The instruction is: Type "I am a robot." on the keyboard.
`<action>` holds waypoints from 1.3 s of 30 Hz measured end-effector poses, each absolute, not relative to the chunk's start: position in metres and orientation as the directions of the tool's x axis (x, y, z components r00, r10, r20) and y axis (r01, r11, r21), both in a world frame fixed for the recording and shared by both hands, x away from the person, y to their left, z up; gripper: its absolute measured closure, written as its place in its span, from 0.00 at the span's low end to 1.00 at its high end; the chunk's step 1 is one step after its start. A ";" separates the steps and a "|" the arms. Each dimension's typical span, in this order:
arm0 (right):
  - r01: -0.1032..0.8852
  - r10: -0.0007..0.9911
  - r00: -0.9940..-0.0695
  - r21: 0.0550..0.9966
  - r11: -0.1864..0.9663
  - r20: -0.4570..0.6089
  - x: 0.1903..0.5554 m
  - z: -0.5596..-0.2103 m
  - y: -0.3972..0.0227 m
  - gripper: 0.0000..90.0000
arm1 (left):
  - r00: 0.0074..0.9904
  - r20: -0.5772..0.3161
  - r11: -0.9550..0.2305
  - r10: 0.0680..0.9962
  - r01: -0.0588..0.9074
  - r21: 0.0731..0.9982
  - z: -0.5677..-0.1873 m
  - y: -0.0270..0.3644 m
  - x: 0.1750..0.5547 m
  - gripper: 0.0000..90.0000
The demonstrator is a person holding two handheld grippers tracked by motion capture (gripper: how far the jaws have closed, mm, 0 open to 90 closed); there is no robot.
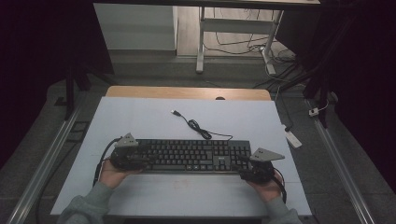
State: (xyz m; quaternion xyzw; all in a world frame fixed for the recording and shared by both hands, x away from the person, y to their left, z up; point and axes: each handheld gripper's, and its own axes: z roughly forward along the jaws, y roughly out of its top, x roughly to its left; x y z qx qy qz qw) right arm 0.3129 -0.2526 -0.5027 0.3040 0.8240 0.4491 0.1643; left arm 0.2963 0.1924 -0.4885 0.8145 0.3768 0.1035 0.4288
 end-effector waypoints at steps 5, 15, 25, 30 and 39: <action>0.357 0.650 -0.760 0.838 0.413 0.003 0.313 -0.504 -0.252 0.57 | 0.732 -0.156 -0.396 0.663 0.520 0.757 -0.492 0.183 0.296 0.84; 0.359 0.650 -0.760 0.834 0.420 0.000 0.313 -0.504 -0.252 0.57 | 0.770 -0.129 -0.482 0.625 0.511 0.712 -0.505 0.165 0.297 0.99; 0.359 0.647 -0.762 0.833 0.420 0.002 0.314 -0.505 -0.252 0.57 | 0.784 -0.113 -0.528 0.610 0.508 0.681 -0.515 0.154 0.299 0.99; 0.359 0.647 -0.763 0.833 0.421 0.002 0.314 -0.505 -0.252 0.57 | 0.781 -0.106 -0.531 0.616 0.510 0.676 -0.517 0.152 0.299 0.99; 0.360 0.650 -0.760 0.834 0.418 0.003 0.313 -0.504 -0.252 0.57 | 0.776 -0.103 -0.532 0.622 0.516 0.671 -0.521 0.152 0.301 0.99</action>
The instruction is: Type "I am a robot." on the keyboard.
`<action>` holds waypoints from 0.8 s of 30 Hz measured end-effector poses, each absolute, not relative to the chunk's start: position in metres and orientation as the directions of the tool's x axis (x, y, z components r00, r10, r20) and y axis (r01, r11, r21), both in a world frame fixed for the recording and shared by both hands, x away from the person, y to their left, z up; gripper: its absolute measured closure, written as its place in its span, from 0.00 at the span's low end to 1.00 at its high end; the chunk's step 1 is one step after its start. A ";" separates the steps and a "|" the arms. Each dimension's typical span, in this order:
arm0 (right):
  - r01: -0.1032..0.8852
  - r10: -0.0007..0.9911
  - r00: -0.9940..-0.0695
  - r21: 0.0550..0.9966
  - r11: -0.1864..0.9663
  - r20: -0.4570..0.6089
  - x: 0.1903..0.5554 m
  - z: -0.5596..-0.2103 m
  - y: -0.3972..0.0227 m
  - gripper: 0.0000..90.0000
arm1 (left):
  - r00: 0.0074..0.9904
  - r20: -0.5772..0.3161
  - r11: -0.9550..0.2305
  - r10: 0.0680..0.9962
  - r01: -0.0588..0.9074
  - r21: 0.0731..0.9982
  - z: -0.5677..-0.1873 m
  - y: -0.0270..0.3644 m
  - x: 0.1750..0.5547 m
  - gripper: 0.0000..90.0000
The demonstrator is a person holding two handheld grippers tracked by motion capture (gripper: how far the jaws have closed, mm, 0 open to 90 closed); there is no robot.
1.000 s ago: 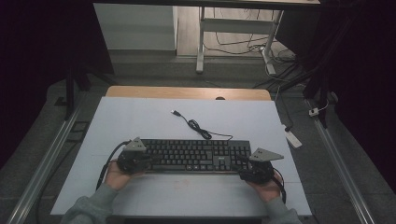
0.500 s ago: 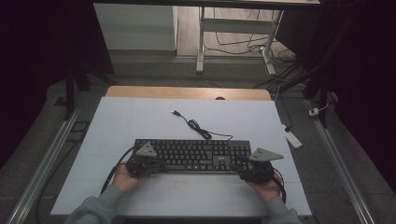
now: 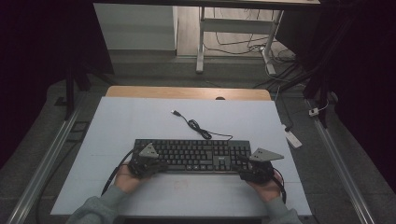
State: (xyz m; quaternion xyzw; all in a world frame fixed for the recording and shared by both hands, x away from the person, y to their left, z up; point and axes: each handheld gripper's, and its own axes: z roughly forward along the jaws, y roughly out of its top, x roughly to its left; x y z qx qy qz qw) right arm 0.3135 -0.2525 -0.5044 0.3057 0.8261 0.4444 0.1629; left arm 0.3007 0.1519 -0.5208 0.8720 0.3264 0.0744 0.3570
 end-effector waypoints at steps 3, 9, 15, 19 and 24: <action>0.360 0.648 -0.762 0.833 0.419 0.003 0.314 -0.505 -0.252 0.57 | 0.777 -0.101 -0.534 0.622 0.515 0.671 -0.522 0.151 0.301 0.99; 0.361 0.651 -0.759 0.833 0.419 0.001 0.313 -0.504 -0.252 0.57 | 0.772 -0.092 -0.532 0.629 0.514 0.673 -0.523 0.151 0.300 0.99; 0.360 0.650 -0.760 0.836 0.415 0.004 0.314 -0.504 -0.252 0.57 | 0.770 -0.105 -0.475 0.629 0.487 0.733 -0.513 0.158 0.298 0.94; 0.360 0.650 -0.760 0.838 0.410 0.008 0.314 -0.504 -0.253 0.56 | 0.756 -0.112 -0.435 0.645 0.484 0.759 -0.507 0.165 0.295 0.75; 0.358 0.648 -0.761 0.837 0.414 0.005 0.314 -0.504 -0.253 0.56 | 0.738 -0.124 -0.402 0.663 0.491 0.773 -0.502 0.172 0.295 0.58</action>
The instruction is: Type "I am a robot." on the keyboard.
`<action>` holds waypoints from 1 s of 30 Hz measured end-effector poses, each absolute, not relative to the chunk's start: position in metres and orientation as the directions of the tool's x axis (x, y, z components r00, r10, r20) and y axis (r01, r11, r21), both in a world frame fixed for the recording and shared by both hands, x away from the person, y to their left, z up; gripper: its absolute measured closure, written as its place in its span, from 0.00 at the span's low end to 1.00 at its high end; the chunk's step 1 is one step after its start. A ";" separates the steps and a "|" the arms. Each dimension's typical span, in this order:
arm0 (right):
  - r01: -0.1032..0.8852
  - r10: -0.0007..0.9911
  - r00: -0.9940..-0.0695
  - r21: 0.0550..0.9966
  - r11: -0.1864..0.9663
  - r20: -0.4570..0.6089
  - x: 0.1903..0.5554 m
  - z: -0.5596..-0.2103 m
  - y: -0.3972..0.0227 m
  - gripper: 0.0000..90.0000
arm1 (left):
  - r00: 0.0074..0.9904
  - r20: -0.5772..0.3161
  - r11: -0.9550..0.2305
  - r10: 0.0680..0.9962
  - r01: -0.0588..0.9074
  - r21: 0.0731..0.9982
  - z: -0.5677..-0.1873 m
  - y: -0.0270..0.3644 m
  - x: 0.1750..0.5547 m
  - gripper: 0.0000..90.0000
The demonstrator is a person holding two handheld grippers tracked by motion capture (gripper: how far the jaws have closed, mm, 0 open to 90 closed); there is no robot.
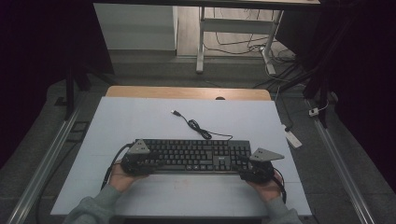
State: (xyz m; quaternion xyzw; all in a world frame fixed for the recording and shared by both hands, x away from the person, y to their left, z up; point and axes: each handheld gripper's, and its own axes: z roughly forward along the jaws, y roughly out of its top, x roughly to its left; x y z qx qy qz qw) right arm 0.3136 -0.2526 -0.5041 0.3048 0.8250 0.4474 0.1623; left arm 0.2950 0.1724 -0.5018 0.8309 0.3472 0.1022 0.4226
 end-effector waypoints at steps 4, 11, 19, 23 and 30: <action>0.357 0.649 -0.761 0.840 0.409 0.007 0.314 -0.504 -0.253 0.56 | 0.723 -0.133 -0.387 0.678 0.504 0.772 -0.499 0.178 0.296 0.50; 0.357 0.649 -0.761 0.835 0.418 0.000 0.314 -0.504 -0.253 0.56 | 0.693 -0.147 -0.359 0.706 0.529 0.769 -0.494 0.187 0.299 0.41; 0.357 0.648 -0.762 0.836 0.417 0.002 0.314 -0.504 -0.252 0.55 | 0.665 -0.183 -0.319 0.724 0.558 0.766 -0.489 0.195 0.301 0.35; 0.360 0.651 -0.759 0.834 0.418 0.002 0.314 -0.504 -0.253 0.55 | 0.657 -0.185 -0.313 0.731 0.564 0.764 -0.489 0.199 0.302 0.35; 0.361 0.650 -0.760 0.834 0.416 0.005 0.314 -0.505 -0.253 0.55 | 0.648 -0.170 -0.321 0.742 0.567 0.758 -0.492 0.205 0.304 0.42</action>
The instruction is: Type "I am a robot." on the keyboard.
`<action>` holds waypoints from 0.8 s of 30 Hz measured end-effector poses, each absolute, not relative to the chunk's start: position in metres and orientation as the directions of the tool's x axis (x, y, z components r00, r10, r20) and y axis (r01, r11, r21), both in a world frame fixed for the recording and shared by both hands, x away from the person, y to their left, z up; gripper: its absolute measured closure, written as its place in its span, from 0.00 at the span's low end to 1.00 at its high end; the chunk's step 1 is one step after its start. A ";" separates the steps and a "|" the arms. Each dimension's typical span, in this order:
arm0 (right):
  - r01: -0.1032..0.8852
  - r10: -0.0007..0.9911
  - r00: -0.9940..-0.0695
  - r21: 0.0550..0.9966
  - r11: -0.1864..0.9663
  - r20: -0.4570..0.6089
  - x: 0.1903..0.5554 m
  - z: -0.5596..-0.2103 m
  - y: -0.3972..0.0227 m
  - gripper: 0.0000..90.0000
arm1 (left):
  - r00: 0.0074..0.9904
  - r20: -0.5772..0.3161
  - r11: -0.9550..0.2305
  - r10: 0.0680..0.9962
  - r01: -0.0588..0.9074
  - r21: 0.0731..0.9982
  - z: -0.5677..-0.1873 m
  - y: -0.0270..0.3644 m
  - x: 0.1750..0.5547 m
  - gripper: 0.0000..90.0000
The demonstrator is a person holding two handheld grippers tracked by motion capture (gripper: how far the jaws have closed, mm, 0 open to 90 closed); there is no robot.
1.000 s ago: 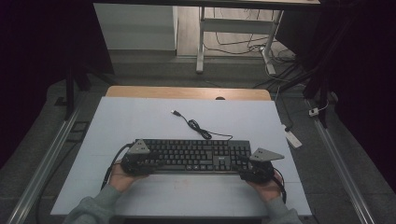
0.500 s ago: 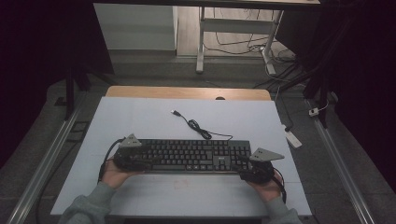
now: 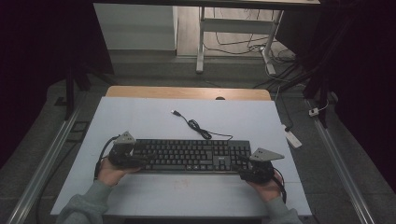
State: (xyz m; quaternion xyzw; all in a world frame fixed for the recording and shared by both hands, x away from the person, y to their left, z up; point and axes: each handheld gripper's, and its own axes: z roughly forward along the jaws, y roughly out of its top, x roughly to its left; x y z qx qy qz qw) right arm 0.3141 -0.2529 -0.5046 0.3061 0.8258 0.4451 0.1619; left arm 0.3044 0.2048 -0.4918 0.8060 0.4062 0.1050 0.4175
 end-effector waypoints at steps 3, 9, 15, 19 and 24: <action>0.363 0.651 -0.759 0.833 0.416 0.006 0.314 -0.505 -0.253 0.55 | 0.648 -0.159 -0.332 0.745 0.567 0.754 -0.494 0.207 0.305 0.52; 0.365 0.653 -0.757 0.831 0.419 0.003 0.314 -0.505 -0.253 0.55 | 0.641 -0.136 -0.360 0.756 0.579 0.731 -0.500 0.212 0.308 0.80; 0.364 0.652 -0.758 0.829 0.424 0.000 0.315 -0.505 -0.253 0.55 | 0.635 -0.113 -0.384 0.764 0.589 0.712 -0.504 0.214 0.310 0.99; 0.365 0.653 -0.758 0.829 0.424 0.000 0.315 -0.505 -0.253 0.55 | 0.629 -0.108 -0.396 0.770 0.604 0.692 -0.509 0.213 0.313 0.99; 0.363 0.648 -0.762 0.830 0.423 0.003 0.315 -0.506 -0.252 0.55 | 0.620 -0.095 -0.407 0.779 0.615 0.676 -0.514 0.212 0.315 0.99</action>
